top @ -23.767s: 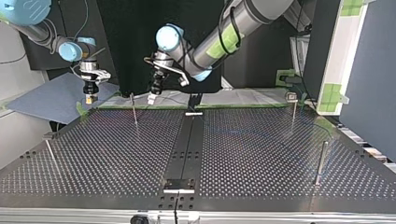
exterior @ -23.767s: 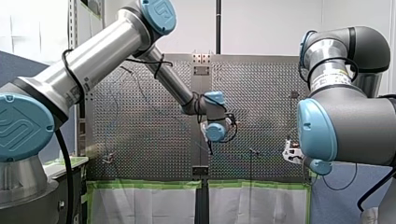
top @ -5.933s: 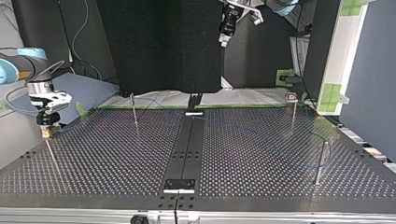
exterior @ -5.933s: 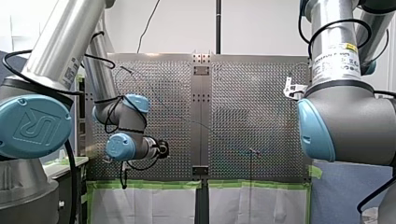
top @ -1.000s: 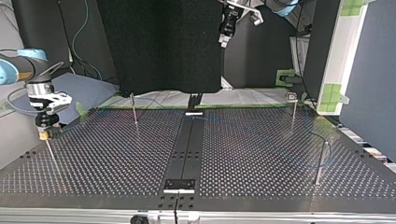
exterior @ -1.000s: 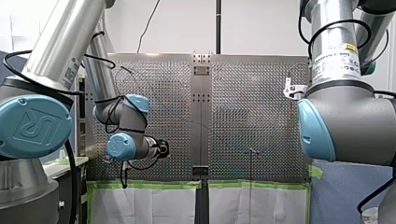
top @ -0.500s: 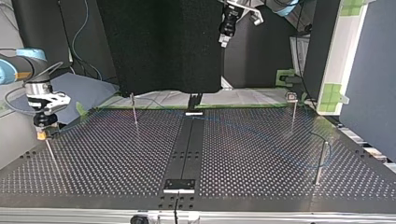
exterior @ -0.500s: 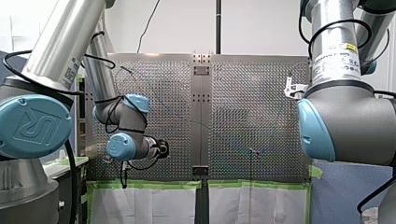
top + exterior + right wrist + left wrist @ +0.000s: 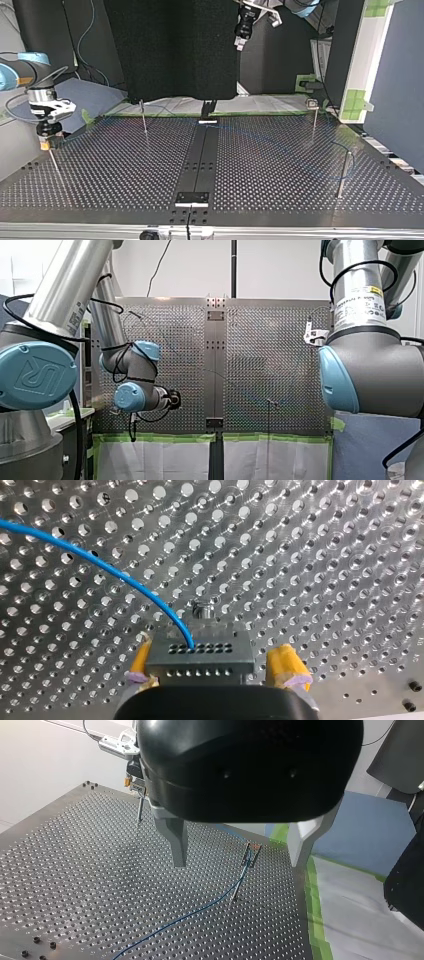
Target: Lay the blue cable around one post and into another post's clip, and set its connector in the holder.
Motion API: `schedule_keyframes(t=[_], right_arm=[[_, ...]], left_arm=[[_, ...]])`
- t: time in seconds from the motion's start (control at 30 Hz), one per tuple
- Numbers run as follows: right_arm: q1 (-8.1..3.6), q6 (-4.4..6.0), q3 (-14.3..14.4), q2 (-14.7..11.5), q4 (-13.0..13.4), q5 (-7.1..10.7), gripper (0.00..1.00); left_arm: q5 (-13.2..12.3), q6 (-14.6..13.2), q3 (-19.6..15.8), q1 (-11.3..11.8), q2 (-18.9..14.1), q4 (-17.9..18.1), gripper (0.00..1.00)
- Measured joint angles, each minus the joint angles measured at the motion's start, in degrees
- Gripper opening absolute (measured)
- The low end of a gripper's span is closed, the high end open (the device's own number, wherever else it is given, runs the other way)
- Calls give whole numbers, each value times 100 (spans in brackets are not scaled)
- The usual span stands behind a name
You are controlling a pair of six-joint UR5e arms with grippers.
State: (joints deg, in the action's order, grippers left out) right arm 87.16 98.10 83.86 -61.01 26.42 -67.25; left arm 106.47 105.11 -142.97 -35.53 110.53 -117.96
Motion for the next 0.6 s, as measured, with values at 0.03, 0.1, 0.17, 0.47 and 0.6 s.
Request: schedule_keyframes(t=[0.03,0.1,0.17,0.47,0.6], right_arm=[[0,2,-5,0,-3,0,98],[-1,17,-20,0,-17,1,98],[-8,32,-28,-5,-28,3,98],[-27,81,-42,-1,-33,-19,98],[-27,94,-42,0,-33,-30,98]], left_arm=[[0,0,0,0,0,0,100],[-2,0,0,0,0,-4,100],[-6,0,0,1,-1,-6,100],[-17,0,1,1,1,-9,100],[-18,0,2,0,0,-9,100]])
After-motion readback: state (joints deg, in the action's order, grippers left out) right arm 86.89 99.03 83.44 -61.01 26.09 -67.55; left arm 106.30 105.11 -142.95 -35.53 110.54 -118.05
